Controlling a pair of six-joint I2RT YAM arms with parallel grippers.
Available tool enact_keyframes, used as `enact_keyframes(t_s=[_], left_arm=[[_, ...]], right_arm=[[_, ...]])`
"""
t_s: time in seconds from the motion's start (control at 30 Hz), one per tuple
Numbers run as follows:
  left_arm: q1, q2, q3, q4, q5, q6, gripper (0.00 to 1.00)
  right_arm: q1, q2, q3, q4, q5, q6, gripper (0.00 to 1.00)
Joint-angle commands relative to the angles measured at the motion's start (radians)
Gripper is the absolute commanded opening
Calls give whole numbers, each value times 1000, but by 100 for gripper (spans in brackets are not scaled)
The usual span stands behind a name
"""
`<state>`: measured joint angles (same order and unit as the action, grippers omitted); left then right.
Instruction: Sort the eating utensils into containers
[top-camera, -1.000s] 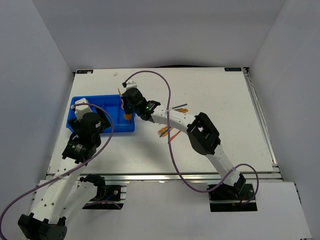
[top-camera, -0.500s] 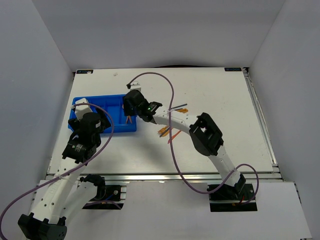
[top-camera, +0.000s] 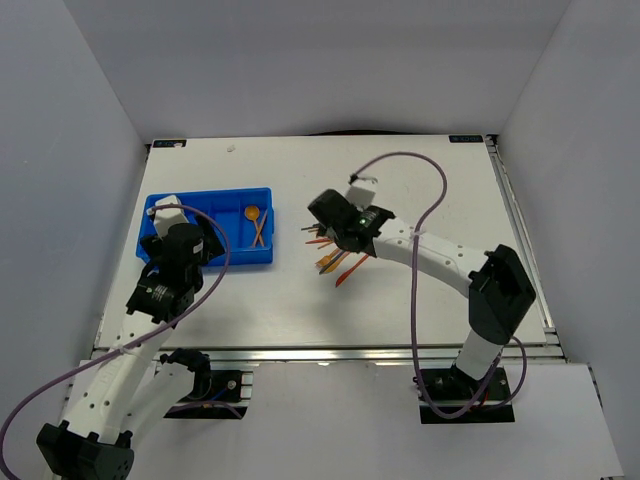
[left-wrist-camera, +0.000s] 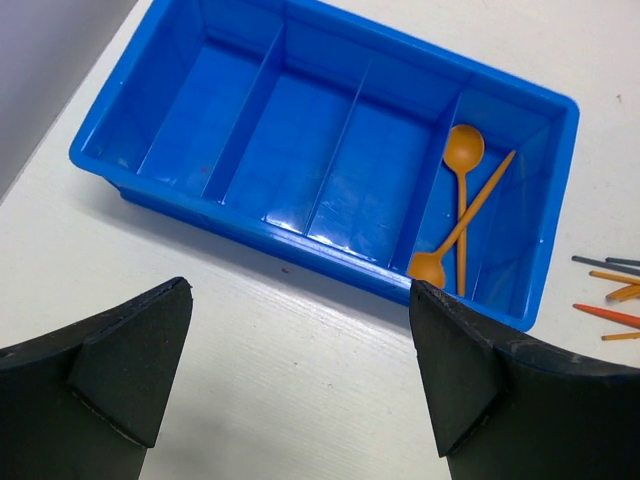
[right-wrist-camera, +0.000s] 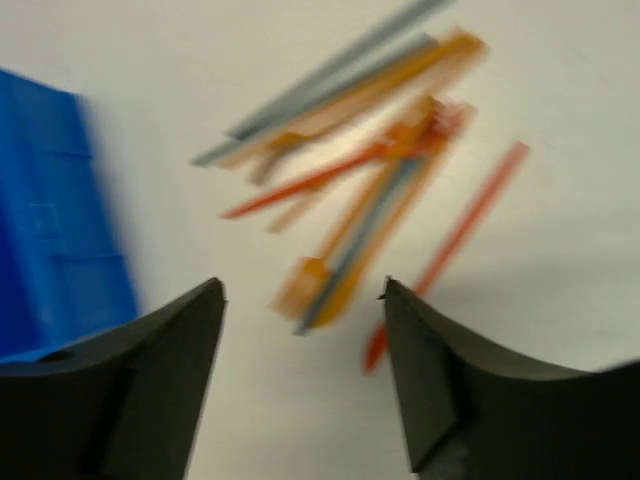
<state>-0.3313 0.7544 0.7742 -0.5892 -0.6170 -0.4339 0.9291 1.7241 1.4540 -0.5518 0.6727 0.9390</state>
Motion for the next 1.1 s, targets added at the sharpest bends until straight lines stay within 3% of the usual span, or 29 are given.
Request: enact_keyframes(t_s=[0.0,0.13,0.47,0.67,0.87,0.9,1.07], left_arm=[[-5,25,13,20,28,14,98],[-5,30,11,19,39,14,98],[-6,40,5,22,56,18,98],[-8,52,5,23,59,20,98],[-8,53,7,23,60,20,98],[-8,51,7,23,59,20,98],[-8,45,5,23,59,20,98]], right_arm=[[-12,-30,-148,-139,84,216,66],[-77,6,-198,-174,33,268,60],[-206,207,-87,-162,-31,182,51],[-239,258,-115,-119,-82,181,42],[-239,224,-221,-71,-134,236,13],[-239,212,-234,-62,-149,254,0],[-236,120,-313,-72,-167,305,0]])
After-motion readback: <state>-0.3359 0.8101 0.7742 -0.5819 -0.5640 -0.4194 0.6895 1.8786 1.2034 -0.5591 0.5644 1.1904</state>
